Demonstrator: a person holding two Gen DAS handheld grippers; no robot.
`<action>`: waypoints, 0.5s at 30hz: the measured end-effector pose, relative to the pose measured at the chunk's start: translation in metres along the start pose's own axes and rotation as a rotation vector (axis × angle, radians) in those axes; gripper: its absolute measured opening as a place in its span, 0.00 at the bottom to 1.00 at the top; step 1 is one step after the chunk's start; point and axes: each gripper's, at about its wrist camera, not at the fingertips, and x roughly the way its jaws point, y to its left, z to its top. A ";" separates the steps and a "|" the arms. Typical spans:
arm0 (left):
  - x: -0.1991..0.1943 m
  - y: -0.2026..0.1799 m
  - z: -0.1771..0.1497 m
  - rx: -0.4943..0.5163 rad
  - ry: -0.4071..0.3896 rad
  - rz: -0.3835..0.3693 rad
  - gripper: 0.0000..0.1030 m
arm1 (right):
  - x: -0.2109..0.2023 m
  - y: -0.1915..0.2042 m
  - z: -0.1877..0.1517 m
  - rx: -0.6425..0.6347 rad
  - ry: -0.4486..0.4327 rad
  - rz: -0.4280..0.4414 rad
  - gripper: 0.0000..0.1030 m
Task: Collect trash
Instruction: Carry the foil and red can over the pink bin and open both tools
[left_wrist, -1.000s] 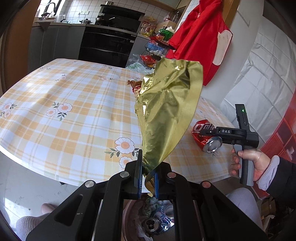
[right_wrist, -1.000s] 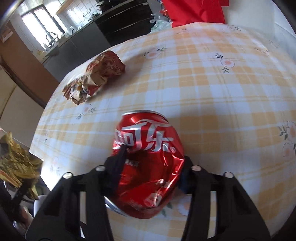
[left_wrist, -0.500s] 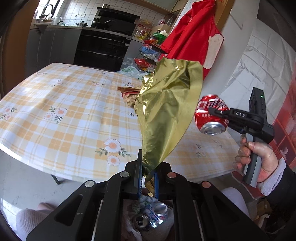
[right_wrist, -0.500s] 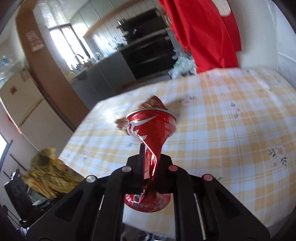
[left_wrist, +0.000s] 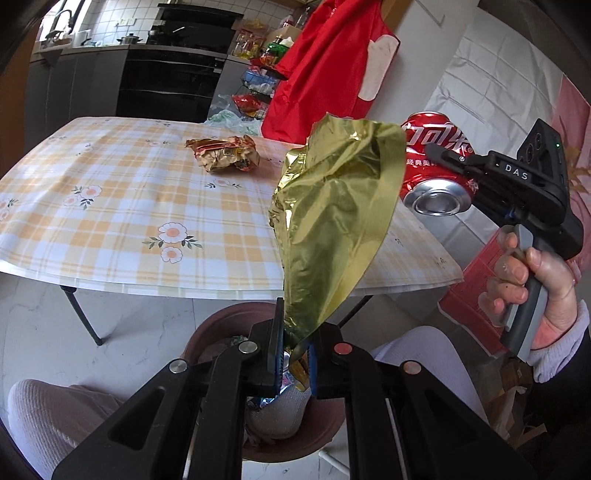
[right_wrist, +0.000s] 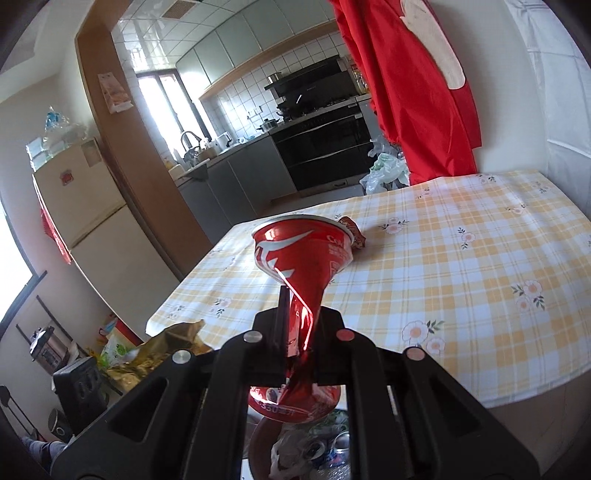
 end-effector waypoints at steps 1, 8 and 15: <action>0.000 -0.002 0.000 0.004 0.003 -0.003 0.10 | -0.002 0.001 -0.001 0.001 -0.002 0.001 0.12; -0.006 -0.001 0.001 0.000 -0.034 0.040 0.55 | -0.015 0.007 -0.006 -0.014 -0.009 0.012 0.12; -0.033 0.022 0.010 -0.067 -0.139 0.135 0.71 | -0.018 0.019 -0.012 -0.060 0.014 0.025 0.12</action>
